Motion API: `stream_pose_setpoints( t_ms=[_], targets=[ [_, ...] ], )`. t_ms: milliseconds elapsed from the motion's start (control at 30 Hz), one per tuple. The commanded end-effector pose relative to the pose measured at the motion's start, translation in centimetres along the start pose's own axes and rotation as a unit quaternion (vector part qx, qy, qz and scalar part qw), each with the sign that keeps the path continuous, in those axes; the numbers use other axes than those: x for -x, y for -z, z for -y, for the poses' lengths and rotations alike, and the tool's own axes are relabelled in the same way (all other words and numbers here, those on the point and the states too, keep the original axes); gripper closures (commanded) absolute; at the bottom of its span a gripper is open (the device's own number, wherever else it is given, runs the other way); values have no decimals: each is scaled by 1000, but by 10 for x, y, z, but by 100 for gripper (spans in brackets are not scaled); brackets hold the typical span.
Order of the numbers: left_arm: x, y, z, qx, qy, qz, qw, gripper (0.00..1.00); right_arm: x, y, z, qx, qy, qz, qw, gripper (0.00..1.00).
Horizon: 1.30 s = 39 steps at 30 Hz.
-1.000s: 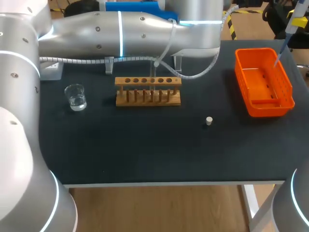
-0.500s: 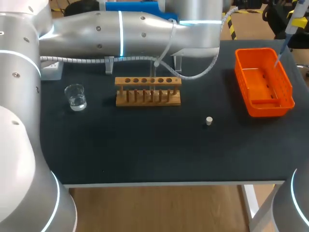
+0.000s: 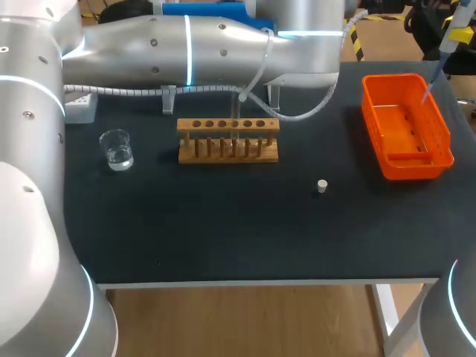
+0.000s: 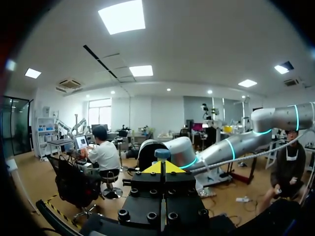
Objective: Invert the test tube, pick up the pipette, mount the tip to pipette, aspirate from beaker and dispense into the tube, eject the tip, return the pipette, and cap with the stopper.
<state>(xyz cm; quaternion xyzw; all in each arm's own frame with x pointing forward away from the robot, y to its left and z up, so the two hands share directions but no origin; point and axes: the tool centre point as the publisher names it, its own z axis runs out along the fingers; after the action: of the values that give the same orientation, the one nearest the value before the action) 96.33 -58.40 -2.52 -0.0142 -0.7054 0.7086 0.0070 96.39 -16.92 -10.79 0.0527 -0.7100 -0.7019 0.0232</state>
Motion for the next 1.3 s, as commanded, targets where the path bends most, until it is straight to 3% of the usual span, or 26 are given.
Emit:
stream_pose_setpoints(
  t_ms=[33,1300],
  targets=[
    [2,-3,1,7,-1,-5,1000,100,1,0,-2,-2,0,-1,1000,100],
    [-1,-6,-17,16,12,-14,1000,100,1,0,-2,-2,0,-1,1000,100]
  ],
)
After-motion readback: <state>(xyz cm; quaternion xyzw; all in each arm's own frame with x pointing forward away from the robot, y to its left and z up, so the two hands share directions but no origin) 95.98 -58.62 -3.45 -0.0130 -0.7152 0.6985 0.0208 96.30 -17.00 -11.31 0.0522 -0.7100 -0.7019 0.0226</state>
